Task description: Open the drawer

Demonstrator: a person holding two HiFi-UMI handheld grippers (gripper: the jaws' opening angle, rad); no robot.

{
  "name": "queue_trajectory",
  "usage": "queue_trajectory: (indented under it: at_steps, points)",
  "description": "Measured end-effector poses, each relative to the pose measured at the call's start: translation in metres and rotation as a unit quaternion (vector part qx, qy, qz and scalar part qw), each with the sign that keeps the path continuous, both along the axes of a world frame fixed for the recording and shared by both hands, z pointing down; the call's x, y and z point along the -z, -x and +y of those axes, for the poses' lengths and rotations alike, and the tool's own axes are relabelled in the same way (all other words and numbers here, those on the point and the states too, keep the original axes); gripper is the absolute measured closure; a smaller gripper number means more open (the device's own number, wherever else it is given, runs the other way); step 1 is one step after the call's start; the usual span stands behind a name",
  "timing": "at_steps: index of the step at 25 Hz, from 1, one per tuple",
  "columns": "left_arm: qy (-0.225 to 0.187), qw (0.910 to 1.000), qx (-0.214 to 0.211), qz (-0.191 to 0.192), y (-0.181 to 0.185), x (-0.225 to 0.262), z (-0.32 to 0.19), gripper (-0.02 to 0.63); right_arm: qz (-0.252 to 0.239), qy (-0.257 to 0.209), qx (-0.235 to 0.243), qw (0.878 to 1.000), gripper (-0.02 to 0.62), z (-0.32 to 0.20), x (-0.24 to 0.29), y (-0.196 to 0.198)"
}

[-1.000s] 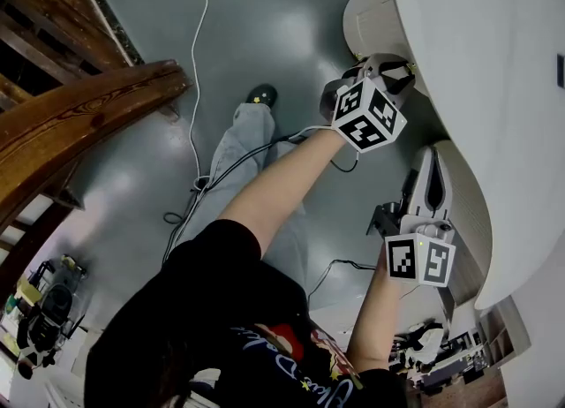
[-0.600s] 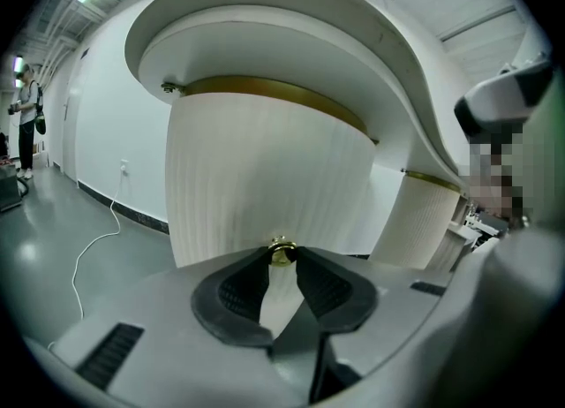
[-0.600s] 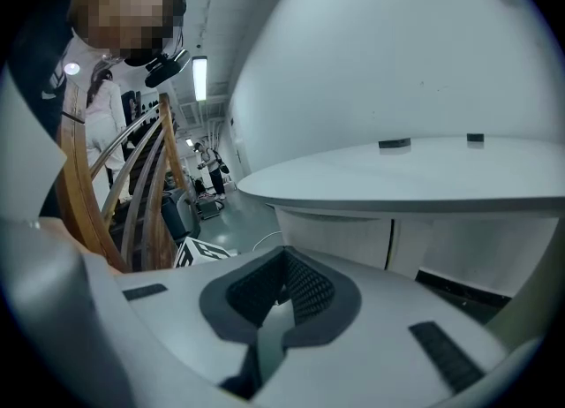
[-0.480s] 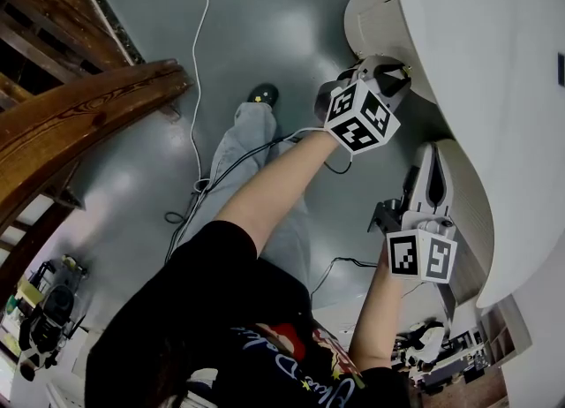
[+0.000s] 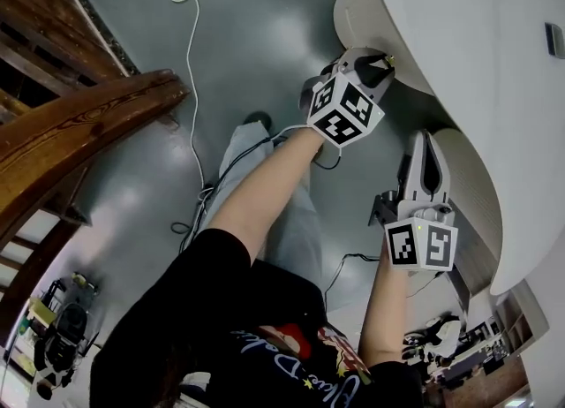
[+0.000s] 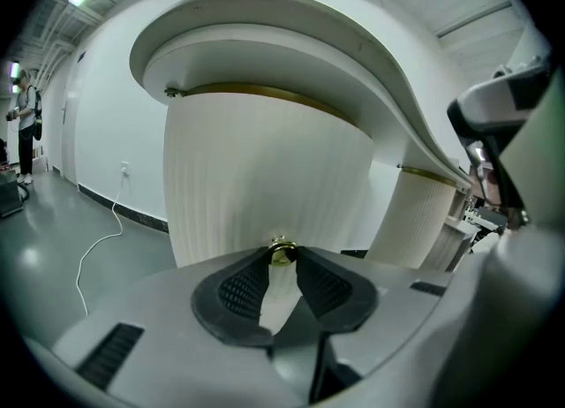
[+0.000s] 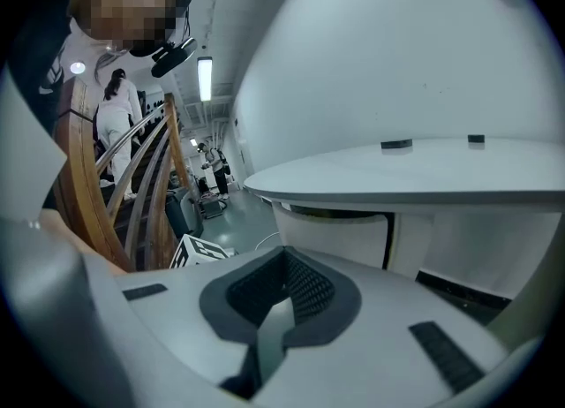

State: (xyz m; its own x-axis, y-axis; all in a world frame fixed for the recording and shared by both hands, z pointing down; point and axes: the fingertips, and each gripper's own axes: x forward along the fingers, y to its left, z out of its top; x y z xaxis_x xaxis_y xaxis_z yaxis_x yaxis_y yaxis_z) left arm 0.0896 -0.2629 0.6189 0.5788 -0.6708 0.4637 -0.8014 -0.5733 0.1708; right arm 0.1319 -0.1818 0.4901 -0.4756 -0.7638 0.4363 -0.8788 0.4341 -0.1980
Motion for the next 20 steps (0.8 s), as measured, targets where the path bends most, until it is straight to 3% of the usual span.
queue_trajectory:
  at_steps: [13,20]
  points:
    - [0.011,0.9994,-0.033,-0.001,0.010,0.001,0.022,0.508,-0.055,0.007,-0.070,0.996,0.595,0.010,0.008,0.010]
    - [0.024,0.9992,-0.032,0.000,0.014,-0.001,0.034,0.508,-0.057,0.003,-0.094,0.994,0.595,0.019,0.012,0.007]
